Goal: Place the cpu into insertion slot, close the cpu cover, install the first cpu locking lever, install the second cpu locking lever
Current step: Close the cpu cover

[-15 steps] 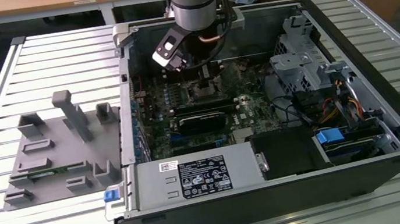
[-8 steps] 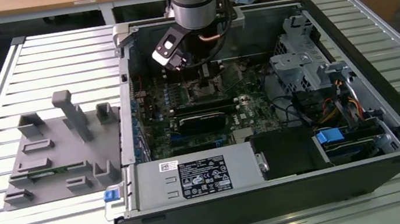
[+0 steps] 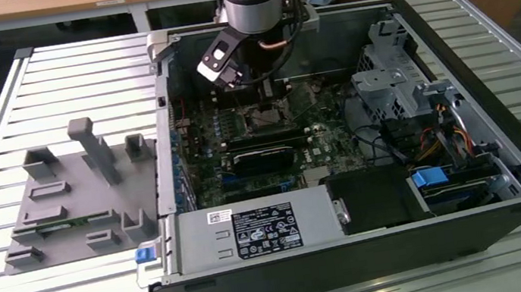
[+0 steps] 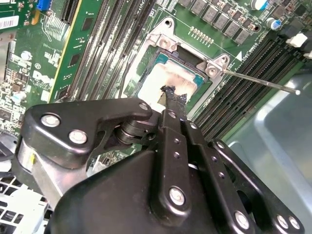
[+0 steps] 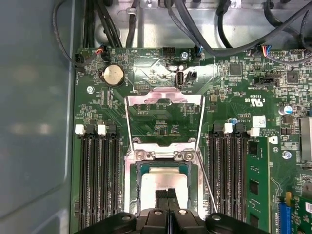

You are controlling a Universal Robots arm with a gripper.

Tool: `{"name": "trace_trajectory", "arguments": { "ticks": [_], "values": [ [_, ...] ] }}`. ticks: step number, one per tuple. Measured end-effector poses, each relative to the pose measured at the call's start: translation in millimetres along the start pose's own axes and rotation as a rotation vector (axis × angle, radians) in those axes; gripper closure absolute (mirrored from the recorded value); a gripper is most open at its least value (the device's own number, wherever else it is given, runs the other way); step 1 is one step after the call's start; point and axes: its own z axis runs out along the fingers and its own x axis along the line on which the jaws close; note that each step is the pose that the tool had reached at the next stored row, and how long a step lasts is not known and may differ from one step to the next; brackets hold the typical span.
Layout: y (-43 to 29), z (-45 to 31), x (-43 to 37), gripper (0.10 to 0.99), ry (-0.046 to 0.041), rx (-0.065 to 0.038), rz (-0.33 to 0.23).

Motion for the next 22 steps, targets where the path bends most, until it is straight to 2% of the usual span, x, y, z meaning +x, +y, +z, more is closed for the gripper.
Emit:
{"name": "trace_trajectory", "arguments": {
  "ticks": [5, 8, 12, 16, 22],
  "values": [
    [0.6, -6.0, 0.1, 0.980, 0.0001, 0.000, 0.000],
    [1.3, -12.5, 0.2, 0.980, 0.0001, 0.000, 0.000],
    [2.3, -25.2, 0.4, 0.980, -0.0001, 0.001, 0.000],
    [3.5, -42.8, 0.6, 0.980, -0.0003, 0.001, 0.000],
    [3.7, -44.7, -1.9, 0.980, 0.0002, 0.001, 0.000]
  ]
}}
